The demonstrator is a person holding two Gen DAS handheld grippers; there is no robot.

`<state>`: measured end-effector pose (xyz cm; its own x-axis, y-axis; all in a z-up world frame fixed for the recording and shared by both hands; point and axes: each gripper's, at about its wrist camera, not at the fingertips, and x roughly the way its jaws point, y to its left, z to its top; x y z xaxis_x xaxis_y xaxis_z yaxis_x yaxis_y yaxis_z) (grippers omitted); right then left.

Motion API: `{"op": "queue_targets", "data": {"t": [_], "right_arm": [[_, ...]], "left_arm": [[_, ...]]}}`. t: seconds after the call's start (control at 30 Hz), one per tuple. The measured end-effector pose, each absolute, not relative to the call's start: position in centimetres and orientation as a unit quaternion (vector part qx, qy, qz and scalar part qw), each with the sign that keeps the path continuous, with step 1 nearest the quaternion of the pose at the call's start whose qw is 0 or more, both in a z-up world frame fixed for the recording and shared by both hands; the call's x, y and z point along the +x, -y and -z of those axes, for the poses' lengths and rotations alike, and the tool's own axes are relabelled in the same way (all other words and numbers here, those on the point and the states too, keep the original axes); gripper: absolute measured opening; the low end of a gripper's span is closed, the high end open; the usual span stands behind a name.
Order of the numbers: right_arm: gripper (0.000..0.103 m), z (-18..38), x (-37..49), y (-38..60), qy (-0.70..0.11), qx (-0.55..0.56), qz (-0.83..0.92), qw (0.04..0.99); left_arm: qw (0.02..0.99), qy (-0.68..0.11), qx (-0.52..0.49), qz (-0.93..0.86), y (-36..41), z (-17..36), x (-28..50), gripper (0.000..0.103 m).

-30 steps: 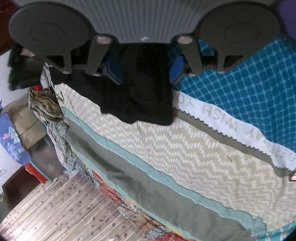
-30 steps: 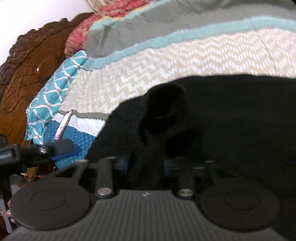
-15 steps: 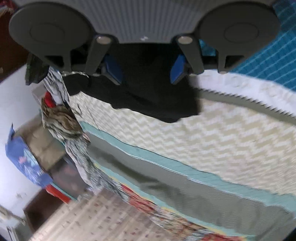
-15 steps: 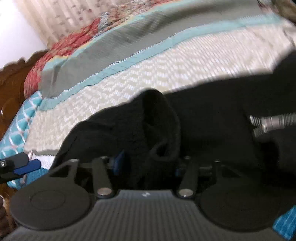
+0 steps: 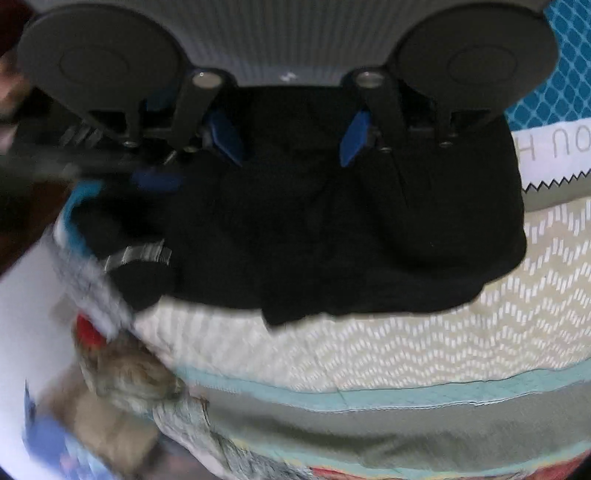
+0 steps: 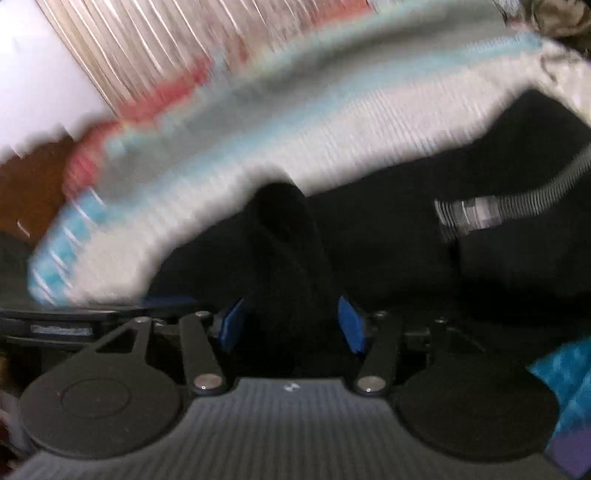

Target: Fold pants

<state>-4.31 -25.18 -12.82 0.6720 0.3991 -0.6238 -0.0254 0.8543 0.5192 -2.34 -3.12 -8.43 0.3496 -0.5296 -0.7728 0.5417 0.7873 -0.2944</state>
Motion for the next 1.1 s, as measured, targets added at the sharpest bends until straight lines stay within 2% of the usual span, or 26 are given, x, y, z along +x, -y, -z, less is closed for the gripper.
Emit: {"op": "queue_targets", "data": {"t": [0.07,0.2,0.27,0.33,0.47,0.6,0.67,0.7,0.73,0.77,0.9,1.1], "right_arm": [[0.057,12.0,-4.9,26.6,-0.37,0.258,-0.132,0.883],[0.059,8.7,-9.1,31.2,-0.267,0.255,-0.086,0.925],[0.069,8.0,-11.4,34.2,-0.223,0.252,-0.024,0.942],[0.086,8.1,-13.2,37.4,-0.187,0.265,0.053,0.944],[0.086,11.4,-13.7,42.0,-0.188,0.363,0.103,0.907],[0.085,14.3,-11.7,41.9,-0.212,0.416,0.079,0.881],[0.07,14.2,-10.6,40.5,-0.24,0.395,0.073,0.884],[0.055,13.7,-10.1,39.9,-0.256,0.364,0.087,0.891],[0.033,13.2,-9.6,39.0,-0.269,0.33,0.099,0.899],[0.024,12.4,-9.6,38.8,-0.274,0.315,0.087,0.905],[0.024,7.7,-10.8,35.2,-0.25,0.159,0.079,0.952],[0.022,4.2,-8.5,28.5,-0.222,0.069,-0.013,0.973]], "left_arm": [[0.82,-0.468,0.008,0.328,3.0,7.9,-2.6,0.06],[0.814,-0.475,-0.033,0.333,1.8,5.6,-2.0,0.061],[0.817,-0.467,-0.055,0.332,1.0,4.4,-1.8,0.063],[0.819,-0.465,-0.076,0.328,0.5,3.7,-1.4,0.063],[0.813,-0.471,-0.117,0.321,-0.1,3.2,-0.6,0.063],[0.808,-0.48,-0.118,0.32,0.4,3.4,-0.5,0.063],[0.807,-0.483,-0.114,0.32,0.5,3.4,-0.6,0.063],[0.806,-0.484,-0.114,0.321,0.6,3.5,-0.7,0.063],[0.806,-0.484,-0.114,0.321,0.4,3.5,-0.7,0.063],[0.806,-0.484,-0.116,0.32,0.3,3.4,-0.7,0.063],[0.808,-0.475,-0.131,0.323,-0.2,2.8,-0.5,0.064],[0.806,-0.456,-0.187,0.327,-2.2,1.7,0.2,0.067]]}}
